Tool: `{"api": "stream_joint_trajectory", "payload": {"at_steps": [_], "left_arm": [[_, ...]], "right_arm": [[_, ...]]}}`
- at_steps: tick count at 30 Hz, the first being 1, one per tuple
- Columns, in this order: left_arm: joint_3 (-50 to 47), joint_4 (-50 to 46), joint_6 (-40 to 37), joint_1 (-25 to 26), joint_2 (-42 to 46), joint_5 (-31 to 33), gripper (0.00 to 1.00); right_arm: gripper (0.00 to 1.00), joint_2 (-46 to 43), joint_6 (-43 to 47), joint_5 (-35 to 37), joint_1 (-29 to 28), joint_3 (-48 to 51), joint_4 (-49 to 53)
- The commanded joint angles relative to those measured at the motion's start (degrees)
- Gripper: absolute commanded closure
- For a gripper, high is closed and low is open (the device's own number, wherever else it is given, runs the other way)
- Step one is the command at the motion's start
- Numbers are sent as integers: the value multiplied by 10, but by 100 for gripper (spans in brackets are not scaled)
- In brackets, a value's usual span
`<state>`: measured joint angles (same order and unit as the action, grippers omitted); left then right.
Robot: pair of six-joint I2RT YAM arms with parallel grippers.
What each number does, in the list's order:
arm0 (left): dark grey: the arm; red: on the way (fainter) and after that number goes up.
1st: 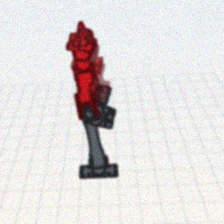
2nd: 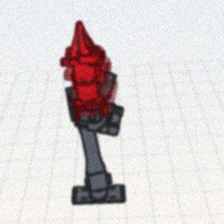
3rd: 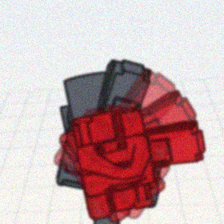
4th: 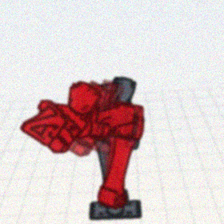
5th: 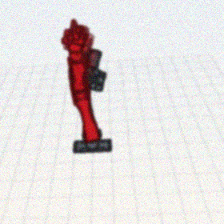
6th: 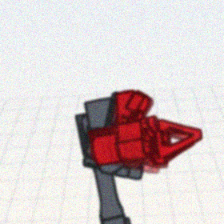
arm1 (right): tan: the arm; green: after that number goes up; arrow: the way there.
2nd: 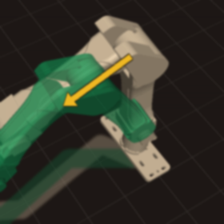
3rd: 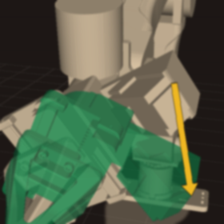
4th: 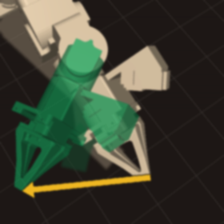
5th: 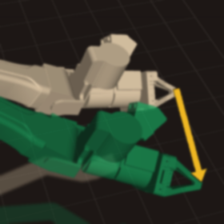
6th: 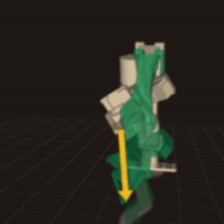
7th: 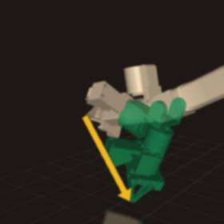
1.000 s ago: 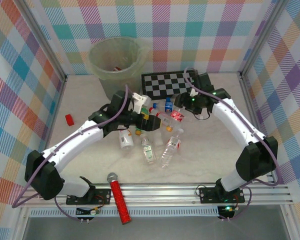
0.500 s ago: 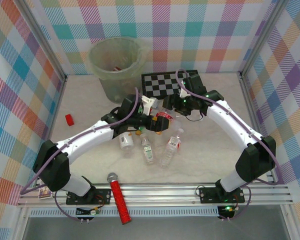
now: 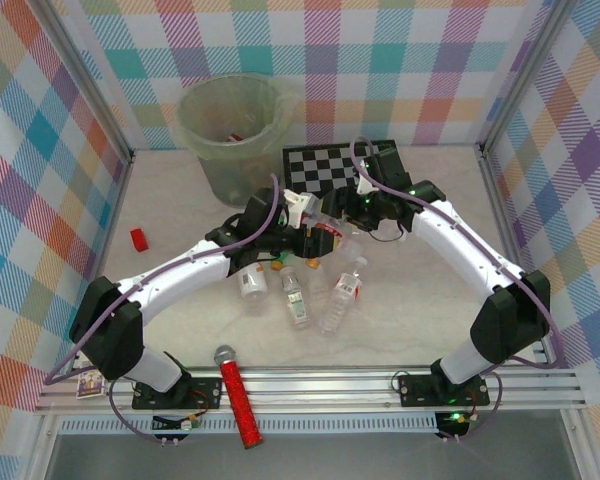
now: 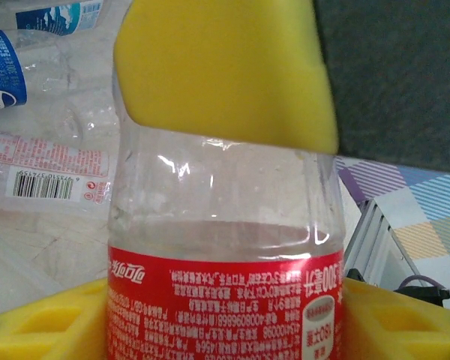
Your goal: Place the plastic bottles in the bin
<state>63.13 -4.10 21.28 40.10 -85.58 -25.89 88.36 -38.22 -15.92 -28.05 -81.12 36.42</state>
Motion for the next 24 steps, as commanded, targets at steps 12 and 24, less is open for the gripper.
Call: {"api": "stream_joint_trajectory", "payload": {"at_steps": [12,24], "left_arm": [[5,0,-14,6,-5,24,46],[133,-111,-56,-64,2,18,52]], "right_arm": [[1,-73,-25,57,25,-8,51],[1,-181,-25,120,66,66,99]]}}
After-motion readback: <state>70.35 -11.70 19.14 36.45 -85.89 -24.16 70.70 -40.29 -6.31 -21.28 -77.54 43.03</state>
